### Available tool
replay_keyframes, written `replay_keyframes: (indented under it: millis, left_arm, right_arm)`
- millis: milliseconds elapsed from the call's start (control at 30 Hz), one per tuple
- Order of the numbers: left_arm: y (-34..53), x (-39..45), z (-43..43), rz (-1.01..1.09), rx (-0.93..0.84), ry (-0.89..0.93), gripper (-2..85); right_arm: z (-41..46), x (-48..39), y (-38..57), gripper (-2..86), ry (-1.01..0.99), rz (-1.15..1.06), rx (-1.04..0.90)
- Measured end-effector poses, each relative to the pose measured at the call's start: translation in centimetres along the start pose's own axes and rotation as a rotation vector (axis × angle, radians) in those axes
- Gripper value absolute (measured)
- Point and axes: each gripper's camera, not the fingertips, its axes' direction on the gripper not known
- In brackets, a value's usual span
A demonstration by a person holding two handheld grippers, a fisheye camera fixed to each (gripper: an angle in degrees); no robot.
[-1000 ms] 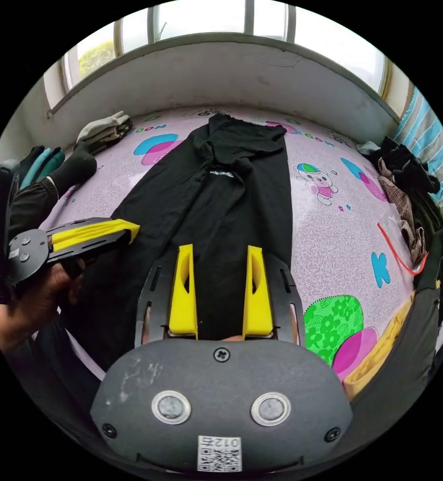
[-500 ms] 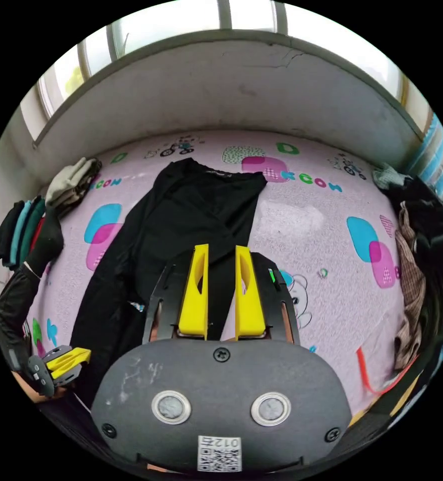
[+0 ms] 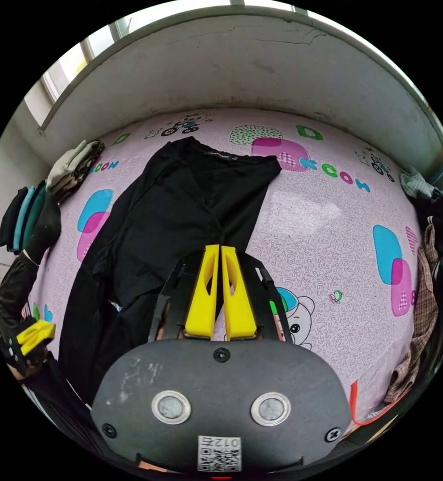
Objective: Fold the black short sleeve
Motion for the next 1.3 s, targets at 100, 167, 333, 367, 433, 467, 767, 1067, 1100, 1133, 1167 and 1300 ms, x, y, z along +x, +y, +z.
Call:
replay_keyframes:
  millis: [100,167,333,367,433,467,767,1067,1100,1133,1167,1300]
  left_arm:
    - [-5.2,-2.6,4.0,-0.112,-0.109,0.019,-0.1]
    - [-7.3,-4.5,6.6,-0.19,-0.194,0.11,-0.1]
    - [-9.7,-6.3,9.4,-0.191,-0.249,0.182,-0.1]
    - [-9.8,-6.4,9.5,-0.183,-0.259,0.178,-0.1]
    - [-10.2,-6.5,9.1,-0.155,-0.235,0.156,-0.1]
    - [-10.3,-6.5,9.1,-0.148,-0.229,0.148,-0.1]
    - [-11.3,-7.8,6.9,-0.131,-0.219,0.134,-0.1]
    - [-8.0,-4.5,2.6,-0.08,-0.229,0.304,0.0]
    - [-8.0,-3.8,2.6,-0.066,-0.234,0.316,0.0]
    - [-8.2,-3.3,2.5,-0.056,-0.24,0.33,0.0]
    - [-8.4,-3.1,2.5,-0.053,-0.242,0.337,0.0]
    - [-9.6,-3.5,2.5,-0.112,-0.244,0.258,0.0]
  right_arm:
    - [-0.6,0.8,-0.3,-0.9,-0.012,0.0,0.015]
    - [-1.6,1.5,-0.9,-1.0,-0.011,-0.012,0.046]
    - [-1.9,3.1,-2.3,-0.9,0.017,-0.029,0.046]
    - [-1.4,3.4,-2.5,-0.9,0.021,-0.036,0.03]
    - [-0.4,3.5,-2.5,-0.7,0.034,-0.041,-0.004]
    - [0.3,3.6,-2.4,-0.4,0.041,-0.038,-0.02]
    - [-2.6,3.0,3.8,8.1,-0.007,0.17,0.089]
    - [-2.3,-7.1,20.9,5.3,-0.103,0.156,0.135]
    - [-2.1,-7.2,21.3,5.3,-0.089,0.164,0.131]
    - [-1.7,-7.3,22.1,5.2,-0.077,0.182,0.135]
    - [-1.4,-7.3,22.7,5.2,-0.08,0.202,0.137]
    - [-0.2,-7.1,24.2,5.5,-0.154,0.239,0.107]
